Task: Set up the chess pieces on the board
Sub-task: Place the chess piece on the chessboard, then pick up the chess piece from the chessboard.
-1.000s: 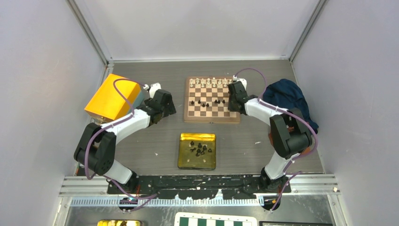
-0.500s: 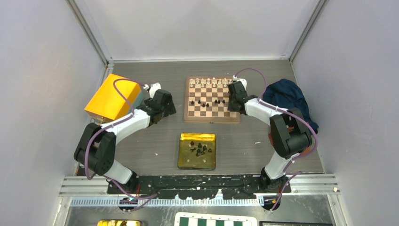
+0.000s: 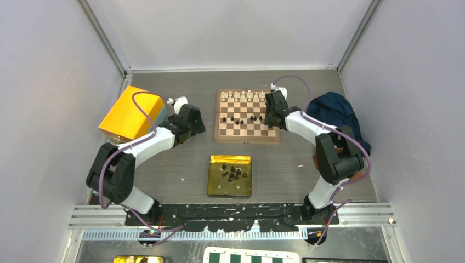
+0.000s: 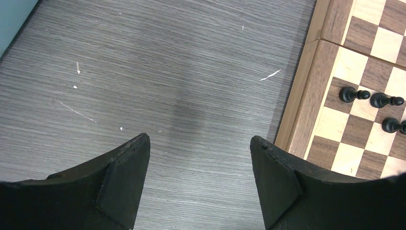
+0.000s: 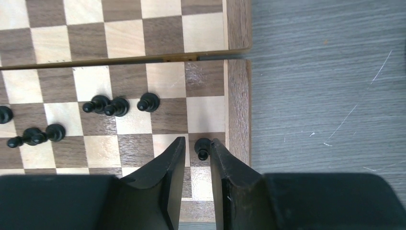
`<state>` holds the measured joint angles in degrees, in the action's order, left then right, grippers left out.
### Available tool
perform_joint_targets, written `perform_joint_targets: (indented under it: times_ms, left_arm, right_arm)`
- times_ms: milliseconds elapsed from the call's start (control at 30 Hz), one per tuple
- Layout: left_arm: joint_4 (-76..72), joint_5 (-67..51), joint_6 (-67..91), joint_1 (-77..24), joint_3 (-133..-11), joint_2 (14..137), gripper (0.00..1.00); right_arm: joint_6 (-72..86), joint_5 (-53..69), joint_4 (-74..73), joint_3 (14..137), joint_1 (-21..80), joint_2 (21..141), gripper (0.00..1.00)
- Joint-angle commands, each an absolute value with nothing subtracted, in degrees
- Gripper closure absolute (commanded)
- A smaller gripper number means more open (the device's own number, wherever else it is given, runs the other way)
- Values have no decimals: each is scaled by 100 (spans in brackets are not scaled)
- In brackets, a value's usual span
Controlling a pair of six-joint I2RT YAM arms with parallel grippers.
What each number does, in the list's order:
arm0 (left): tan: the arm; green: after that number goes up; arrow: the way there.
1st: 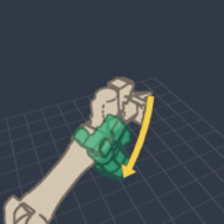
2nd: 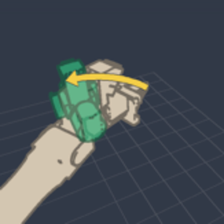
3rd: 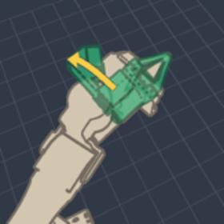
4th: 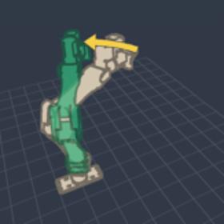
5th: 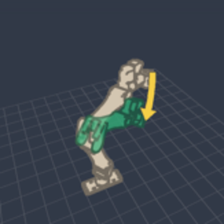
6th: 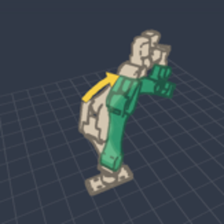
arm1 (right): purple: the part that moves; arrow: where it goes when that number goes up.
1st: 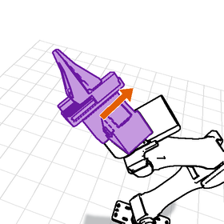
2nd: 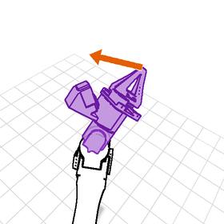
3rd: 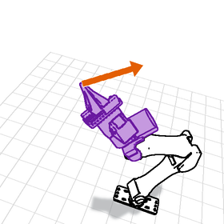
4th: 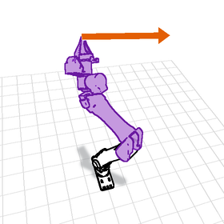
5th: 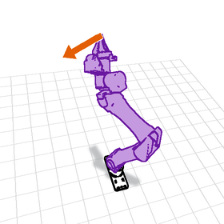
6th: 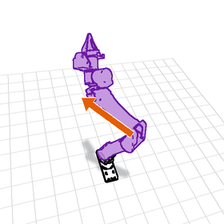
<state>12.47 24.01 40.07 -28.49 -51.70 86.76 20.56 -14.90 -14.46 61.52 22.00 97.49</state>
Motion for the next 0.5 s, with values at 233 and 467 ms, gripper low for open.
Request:
perform_joint_targets:
  times_ms: [233,467]
  left_arm:
    - [1068,2558,4022,-2848,-5316,8655,22]
    - [1069,2568,3991,-2848,-5378,8723,21]
  right_arm:
    - [1882,-1417,-1609,7118,2254,9936,68]
    - [1874,-1311,-1679,7500,2309,10307,66]
